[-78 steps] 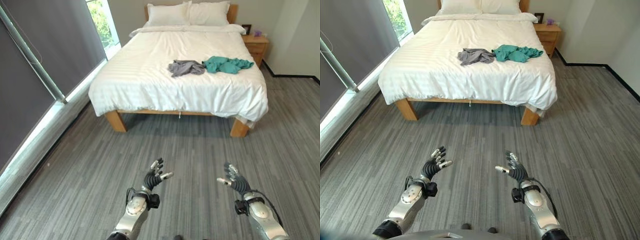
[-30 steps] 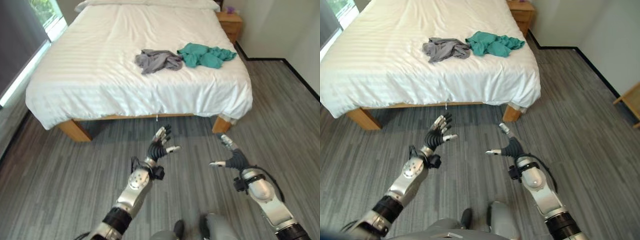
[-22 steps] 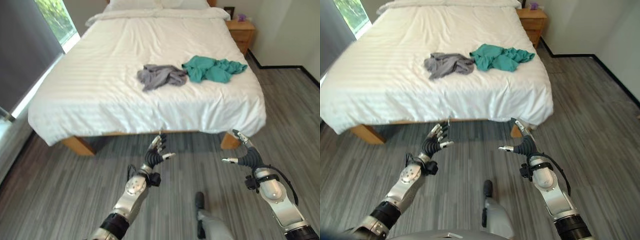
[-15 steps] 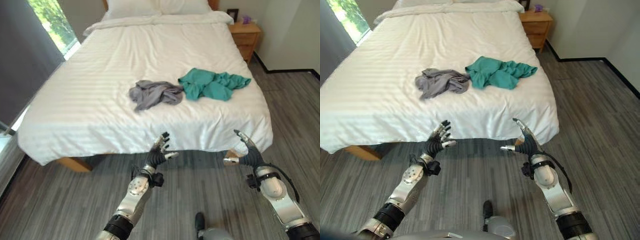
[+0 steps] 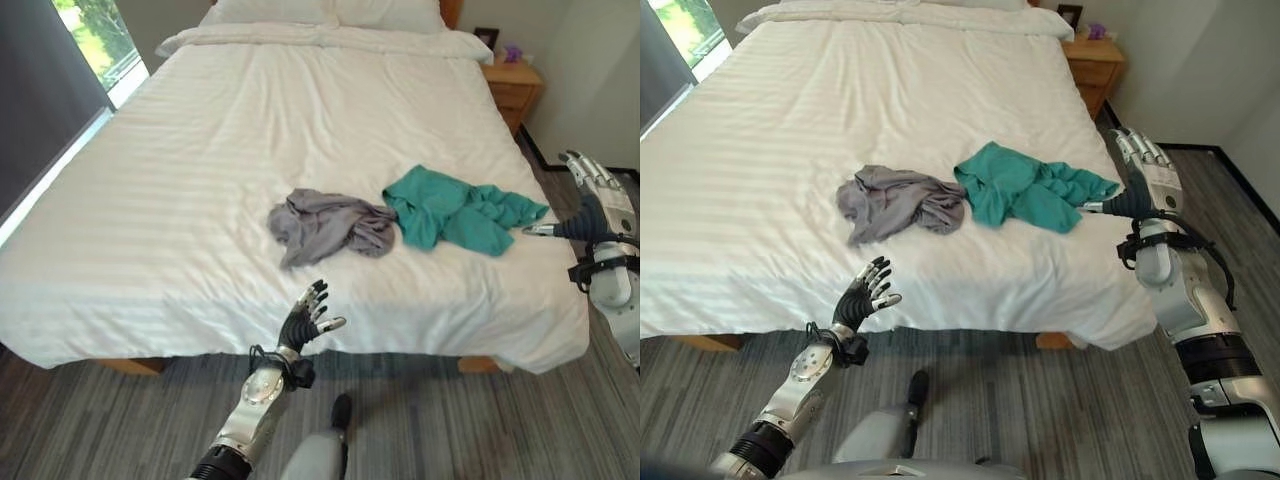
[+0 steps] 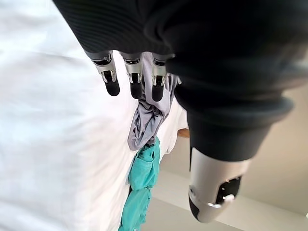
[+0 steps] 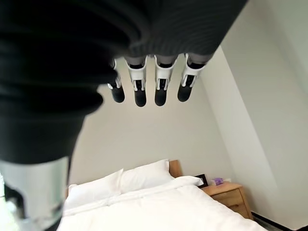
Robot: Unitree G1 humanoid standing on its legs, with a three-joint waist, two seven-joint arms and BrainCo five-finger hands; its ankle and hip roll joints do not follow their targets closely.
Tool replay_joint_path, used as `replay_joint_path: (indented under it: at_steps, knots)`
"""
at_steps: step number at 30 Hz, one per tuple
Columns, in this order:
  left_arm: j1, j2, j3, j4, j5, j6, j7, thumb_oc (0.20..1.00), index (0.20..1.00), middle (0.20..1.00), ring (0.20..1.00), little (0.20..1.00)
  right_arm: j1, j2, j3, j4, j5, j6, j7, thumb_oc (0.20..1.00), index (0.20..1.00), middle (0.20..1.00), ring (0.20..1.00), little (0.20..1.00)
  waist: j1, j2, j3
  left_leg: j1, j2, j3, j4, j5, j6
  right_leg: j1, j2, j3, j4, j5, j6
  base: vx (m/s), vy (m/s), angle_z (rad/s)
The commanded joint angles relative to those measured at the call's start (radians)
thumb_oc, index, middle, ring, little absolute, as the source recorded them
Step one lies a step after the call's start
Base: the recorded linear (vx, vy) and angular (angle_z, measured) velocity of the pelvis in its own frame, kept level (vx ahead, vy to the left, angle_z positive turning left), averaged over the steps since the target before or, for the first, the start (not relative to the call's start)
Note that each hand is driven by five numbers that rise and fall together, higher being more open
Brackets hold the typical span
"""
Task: Pick up bed clothes into laundry basket.
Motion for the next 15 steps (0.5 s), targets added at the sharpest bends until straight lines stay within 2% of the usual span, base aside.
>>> replay_joint_path:
  at_steps: [1, 5, 6, 9, 10, 15]
  knots:
    - [0.009, 0.012, -0.076, -0.069, -0.044, -0.012, -0.053, 1.000, 1.000, 1.000, 1.000, 1.000, -0.119, -0.084, 0.078, 0.116, 0.071, 0.030, -0.024, 1.000, 1.000, 1.000, 1.000, 1.000, 0.076, 0.006, -0.060, 0.046, 0.080, -0.040, -0.103, 0.025, -0.022, -0.121, 0.021, -0.021, -0.050, 0.111, 0.041, 0.07, 0.088, -0.07]
    - [-0.010, 0.013, -0.102, -0.055, -0.044, -0.010, -0.059, 1.000, 1.000, 1.000, 1.000, 1.000, -0.244, -0.091, 0.174, 0.285, 0.106, 0.034, -0.025, 1.000, 1.000, 1.000, 1.000, 1.000, 0.087, -0.004, -0.052, 0.026, 0.074, -0.033, -0.110, 0.019, -0.016, -0.147, 0.006, -0.022, -0.063, 0.123, 0.056, 0.02, 0.070, 0.15]
    - [-0.037, 0.017, -0.117, -0.058, -0.057, -0.011, -0.061, 1.000, 1.000, 1.000, 1.000, 1.000, -0.323, -0.099, 0.225, 0.341, 0.116, 0.045, -0.009, 1.000, 1.000, 1.000, 1.000, 1.000, 0.090, -0.020, -0.028, -0.006, 0.065, -0.035, -0.112, 0.004, -0.016, -0.176, -0.007, -0.034, -0.079, 0.130, 0.068, -0.07, 0.064, 0.43]
    - [-0.095, 0.006, -0.138, -0.046, -0.066, -0.021, -0.052, 1.000, 1.000, 1.000, 1.000, 1.000, -0.416, -0.083, 0.294, 0.420, 0.137, 0.050, 0.000, 1.000, 1.000, 1.000, 1.000, 1.000, 0.097, -0.033, 0.011, -0.085, 0.058, -0.039, -0.112, 0.011, -0.018, -0.240, -0.014, -0.040, -0.098, 0.155, 0.076, -0.15, 0.071, 0.20]
    - [-0.133, -0.002, -0.159, -0.032, -0.067, -0.024, -0.046, 1.000, 1.000, 1.000, 1.000, 1.000, -0.456, -0.049, 0.329, 0.480, 0.153, 0.052, 0.007, 1.000, 1.000, 1.000, 1.000, 1.000, 0.106, -0.041, 0.039, -0.128, 0.056, -0.035, -0.114, 0.014, -0.021, -0.279, -0.018, -0.040, -0.101, 0.169, 0.081, -0.12, 0.067, 0.18]
    - [-0.174, -0.004, -0.173, -0.023, -0.077, -0.027, -0.045, 1.000, 1.000, 1.000, 1.000, 1.000, -0.495, 0.016, 0.365, 0.604, 0.211, 0.042, 0.037, 1.000, 1.000, 1.000, 1.000, 1.000, 0.125, -0.046, 0.067, -0.173, 0.054, -0.033, -0.114, 0.017, -0.026, -0.316, -0.024, -0.048, -0.101, 0.182, 0.089, -0.07, 0.028, 0.00]
